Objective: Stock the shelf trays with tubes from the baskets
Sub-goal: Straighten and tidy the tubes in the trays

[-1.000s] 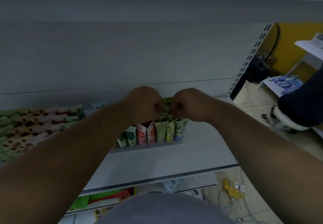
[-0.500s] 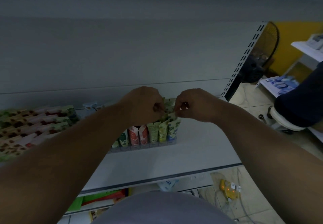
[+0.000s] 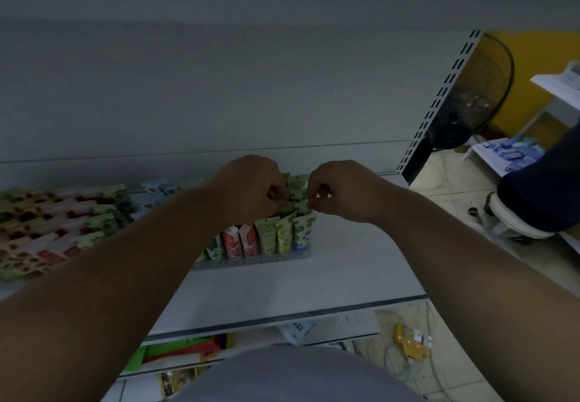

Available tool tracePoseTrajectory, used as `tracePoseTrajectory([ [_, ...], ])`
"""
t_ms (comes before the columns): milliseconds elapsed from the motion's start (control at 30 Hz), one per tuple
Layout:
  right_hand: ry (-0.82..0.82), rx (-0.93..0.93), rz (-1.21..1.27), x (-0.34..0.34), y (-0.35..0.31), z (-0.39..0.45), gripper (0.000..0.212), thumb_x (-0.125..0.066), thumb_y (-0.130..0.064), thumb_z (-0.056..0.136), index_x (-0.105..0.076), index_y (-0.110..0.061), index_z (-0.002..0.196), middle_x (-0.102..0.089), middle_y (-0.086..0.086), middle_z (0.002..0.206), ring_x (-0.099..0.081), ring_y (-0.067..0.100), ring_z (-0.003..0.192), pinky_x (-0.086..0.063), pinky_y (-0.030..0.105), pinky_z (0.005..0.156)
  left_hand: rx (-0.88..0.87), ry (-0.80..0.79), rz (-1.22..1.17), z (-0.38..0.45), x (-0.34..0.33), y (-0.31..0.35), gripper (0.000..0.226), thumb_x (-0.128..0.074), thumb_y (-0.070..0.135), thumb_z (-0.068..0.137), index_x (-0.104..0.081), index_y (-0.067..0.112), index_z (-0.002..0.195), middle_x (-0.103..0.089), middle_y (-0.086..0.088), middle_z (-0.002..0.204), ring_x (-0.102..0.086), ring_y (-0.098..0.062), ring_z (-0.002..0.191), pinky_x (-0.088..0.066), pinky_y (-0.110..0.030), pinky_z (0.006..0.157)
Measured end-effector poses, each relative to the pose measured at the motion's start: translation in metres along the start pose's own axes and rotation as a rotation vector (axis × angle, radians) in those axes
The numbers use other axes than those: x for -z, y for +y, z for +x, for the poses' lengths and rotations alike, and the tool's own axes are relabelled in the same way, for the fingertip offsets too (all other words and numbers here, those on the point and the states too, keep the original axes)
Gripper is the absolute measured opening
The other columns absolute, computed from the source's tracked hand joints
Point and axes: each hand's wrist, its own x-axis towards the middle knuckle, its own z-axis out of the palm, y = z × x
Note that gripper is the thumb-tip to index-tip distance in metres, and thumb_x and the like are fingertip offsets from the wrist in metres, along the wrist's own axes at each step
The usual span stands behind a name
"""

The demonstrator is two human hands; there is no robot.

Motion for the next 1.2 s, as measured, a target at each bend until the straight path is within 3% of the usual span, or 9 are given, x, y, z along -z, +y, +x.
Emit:
tracePoseTrajectory([
  [133,0.053,0.057,-0.001,0.002,-0.015,0.003,0.015,-0.068,-0.024,0.084,-0.070,-0.015,0.096,-0.059,-0.005,0.085,-0.051,0.008,0.075,-0.035,0.022,0.063,0.077,0.077,-0.014,-0.015,0.009,-0.005,0.015,-0.073,0.033,0.081,-0.077,0.025,0.094,-0.057,0.011,0.085,-0.047,-0.004,0.079,-0.030,-0.017,0.068],
  [267,0.055,0.101,0.017,0.001,-0.052,0.020,0.016,-0.069,-0.023,0.082,-0.069,-0.018,0.097,-0.058,-0.004,0.086,-0.052,0.011,0.076,-0.033,0.025,0.063,0.143,0.140,0.052,-0.050,0.027,-0.030,0.014,-0.074,0.029,0.080,-0.077,0.023,0.093,-0.065,0.003,0.089,-0.059,-0.017,0.086,-0.037,-0.021,0.074],
  [367,0.059,0.138,0.022,-0.005,-0.083,0.034,0.014,-0.069,-0.023,0.082,-0.069,-0.018,0.096,-0.056,-0.006,0.084,-0.053,0.011,0.076,-0.032,0.025,0.061,0.157,0.181,0.092,-0.081,0.042,-0.049,0.014,-0.068,0.029,0.078,-0.076,0.021,0.086,-0.068,0.002,0.085,-0.064,-0.021,0.080,-0.041,-0.022,0.073],
  [500,0.057,0.156,0.049,-0.018,-0.120,0.051,0.006,-0.068,-0.023,0.083,-0.068,-0.018,0.087,-0.056,-0.008,0.080,-0.052,0.009,0.072,-0.032,0.023,0.059,0.175,0.130,0.089,-0.120,0.058,-0.076,0.016,-0.062,0.028,0.076,-0.076,0.021,0.082,-0.068,0.001,0.084,-0.064,-0.022,0.079,-0.051,-0.029,0.074],
  [600,0.041,0.158,0.026,-0.033,-0.143,0.060,0.007,-0.067,-0.021,0.084,-0.070,-0.017,0.088,-0.052,-0.010,0.079,-0.048,0.007,0.072,-0.030,0.021,0.060,0.190,0.133,0.089,-0.144,0.064,-0.095,0.007,-0.069,0.024,0.080,-0.074,0.026,0.084,-0.065,0.008,0.089,-0.060,-0.012,0.084,-0.041,-0.020,0.072],
  [733,0.000,0.088,0.032,-0.048,-0.161,0.064,0.012,-0.067,-0.024,0.084,-0.070,-0.019,0.095,-0.050,-0.013,0.077,-0.050,0.007,0.071,-0.031,0.008,0.057,0.154,0.073,0.077,-0.161,0.065,-0.109,0.016,-0.057,0.034,0.079,-0.072,0.029,0.084,-0.064,0.009,0.088,-0.061,-0.013,0.081,-0.050,-0.027,0.070],
  [867,0.038,0.057,0.018,-0.060,-0.179,0.071,0.017,-0.067,-0.027,0.083,-0.071,-0.017,0.096,-0.065,0.001,0.091,-0.061,0.017,0.084,-0.047,0.031,0.072,0.125,0.067,0.086,-0.166,0.059,-0.118,0.035,-0.043,0.047,0.074,-0.072,0.032,0.086,-0.064,0.007,0.087,-0.062,-0.019,0.082,-0.053,-0.036,0.068],
  [1000,0.034,0.034,-0.049,-0.070,-0.190,0.078,0.012,-0.064,-0.024,0.084,-0.073,-0.017,0.088,-0.068,0.003,0.088,-0.062,0.020,0.081,-0.049,0.034,0.071,0.133,0.044,0.093,-0.166,0.056,-0.119,0.027,-0.054,0.041,0.078,-0.072,0.031,0.095,-0.065,0.004,0.094,-0.061,-0.024,0.092,-0.053,-0.041,0.073],
  [1200,0.046,-0.035,-0.079,-0.075,-0.193,0.081,0.012,-0.065,-0.024,0.081,-0.073,-0.016,0.086,-0.070,0.003,0.086,-0.063,0.020,0.079,-0.050,0.033,0.071,0.065,0.065,0.087,-0.164,0.053,-0.123,0.017,-0.065,0.030,0.082,-0.073,0.026,0.096,-0.066,0.002,0.094,-0.060,-0.022,0.094,-0.048,-0.030,0.076],
])
